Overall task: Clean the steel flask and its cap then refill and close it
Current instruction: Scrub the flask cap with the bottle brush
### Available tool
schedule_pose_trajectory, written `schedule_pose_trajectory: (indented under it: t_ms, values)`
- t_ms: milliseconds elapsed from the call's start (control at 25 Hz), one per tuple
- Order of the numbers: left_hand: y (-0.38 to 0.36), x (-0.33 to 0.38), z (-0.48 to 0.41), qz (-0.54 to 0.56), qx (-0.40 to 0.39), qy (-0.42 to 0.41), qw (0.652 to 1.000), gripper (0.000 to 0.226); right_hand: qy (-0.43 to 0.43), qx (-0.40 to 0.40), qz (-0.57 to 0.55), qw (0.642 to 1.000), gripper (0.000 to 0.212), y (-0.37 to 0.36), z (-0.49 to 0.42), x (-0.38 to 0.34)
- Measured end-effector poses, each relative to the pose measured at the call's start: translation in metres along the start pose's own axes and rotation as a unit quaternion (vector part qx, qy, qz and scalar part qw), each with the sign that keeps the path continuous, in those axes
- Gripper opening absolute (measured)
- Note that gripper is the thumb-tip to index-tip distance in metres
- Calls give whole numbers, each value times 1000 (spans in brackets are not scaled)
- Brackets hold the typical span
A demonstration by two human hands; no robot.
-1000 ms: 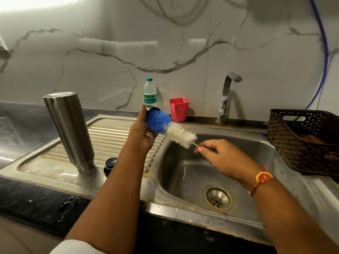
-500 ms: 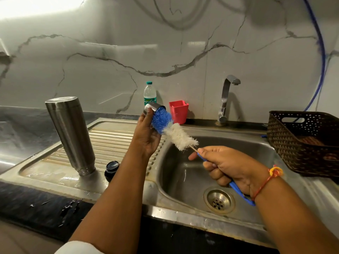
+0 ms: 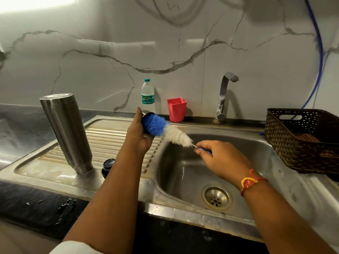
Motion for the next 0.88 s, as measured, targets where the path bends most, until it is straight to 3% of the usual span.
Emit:
schedule_pose_trajectory:
  t_ms: [120, 200, 400, 600, 800, 880]
  values:
    - [9, 12, -5, 51, -5, -64, 997, 59, -6, -21, -97, 995, 21, 2, 1, -2]
    - [5, 12, -4, 48, -51, -54, 996, 63, -43, -50, -193, 979, 25, 0, 4, -3]
    - [-14, 2, 7, 25, -90, -37, 995, 61, -158, -126, -454, 868, 31, -6, 15, -6]
    - [-11, 8, 6, 54, -105, -48, 992, 59, -206, -170, -561, 784, 36, -9, 20, -5]
    - [-16, 3, 7, 10, -102, -44, 994, 60, -216, -183, -554, 783, 37, -12, 21, -4]
    - [-3, 12, 3, 63, -61, -81, 993, 60, -210, -169, -533, 802, 36, -4, 21, 4]
Point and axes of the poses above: each hand's wrist, its own z-axis away from the middle knuckle, its own y-axis out of the back of the hand, x = y × z, the point moved 5 cm from there along -z, towards the middle knuckle, and after that the axes turned 7 degrees about y, right-handed, at the moved point
